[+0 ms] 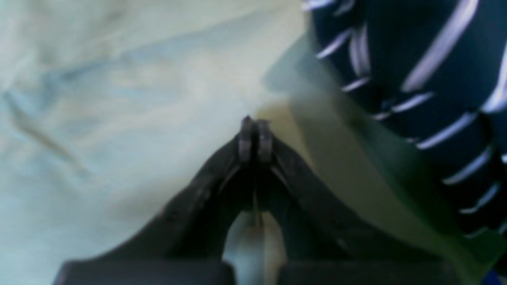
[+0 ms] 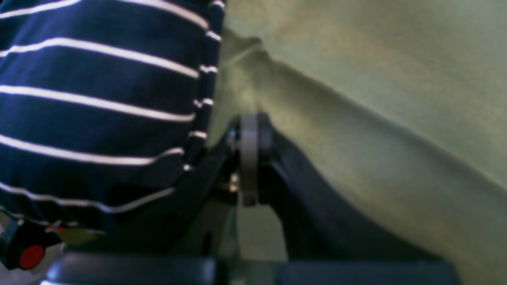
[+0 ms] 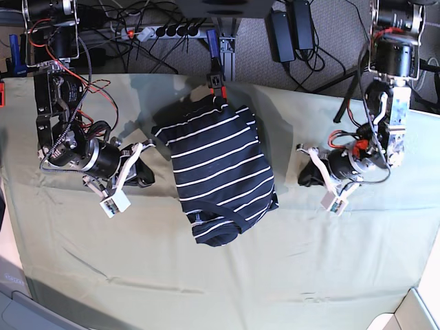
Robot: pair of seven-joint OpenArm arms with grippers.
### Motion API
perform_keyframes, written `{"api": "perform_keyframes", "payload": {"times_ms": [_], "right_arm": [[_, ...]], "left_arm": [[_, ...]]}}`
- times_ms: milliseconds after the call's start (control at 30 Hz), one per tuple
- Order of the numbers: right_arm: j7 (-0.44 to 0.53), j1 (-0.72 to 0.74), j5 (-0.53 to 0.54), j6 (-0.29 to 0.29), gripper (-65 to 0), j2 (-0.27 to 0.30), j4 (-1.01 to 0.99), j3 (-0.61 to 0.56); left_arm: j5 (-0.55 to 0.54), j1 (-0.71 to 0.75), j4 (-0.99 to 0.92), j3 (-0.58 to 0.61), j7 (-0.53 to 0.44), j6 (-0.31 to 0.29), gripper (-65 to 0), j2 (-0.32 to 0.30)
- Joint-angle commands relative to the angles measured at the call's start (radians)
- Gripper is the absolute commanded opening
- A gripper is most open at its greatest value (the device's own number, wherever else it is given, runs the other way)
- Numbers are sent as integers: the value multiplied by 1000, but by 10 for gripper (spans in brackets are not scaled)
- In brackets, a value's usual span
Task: Fold the T-shirt properly
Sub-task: 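Push the folded shirt's sides inward with both grippers to square it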
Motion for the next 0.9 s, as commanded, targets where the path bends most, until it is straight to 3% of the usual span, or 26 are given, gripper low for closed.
{"api": "perform_keyframes", "payload": {"times_ms": [0, 200, 433, 567, 867], "right_arm": [[19, 18, 15, 70, -650, 9, 18, 8], [19, 18, 19, 70, -650, 8, 18, 8], [0, 18, 18, 70, -650, 9, 18, 9], [0, 18, 18, 70, -650, 9, 18, 16], [-4, 18, 42, 70, -650, 9, 18, 117]], "left_arm": [[-16, -8, 13, -5, -10, -10, -650, -6], [-6, 9, 13, -5, -34, -17, -650, 63], [98, -17, 12, -5, -79, -20, -650, 140], [96, -42, -16, 0, -89, -19, -650, 146], [93, -179, -267, 91, -148, -19, -650, 147]]}}
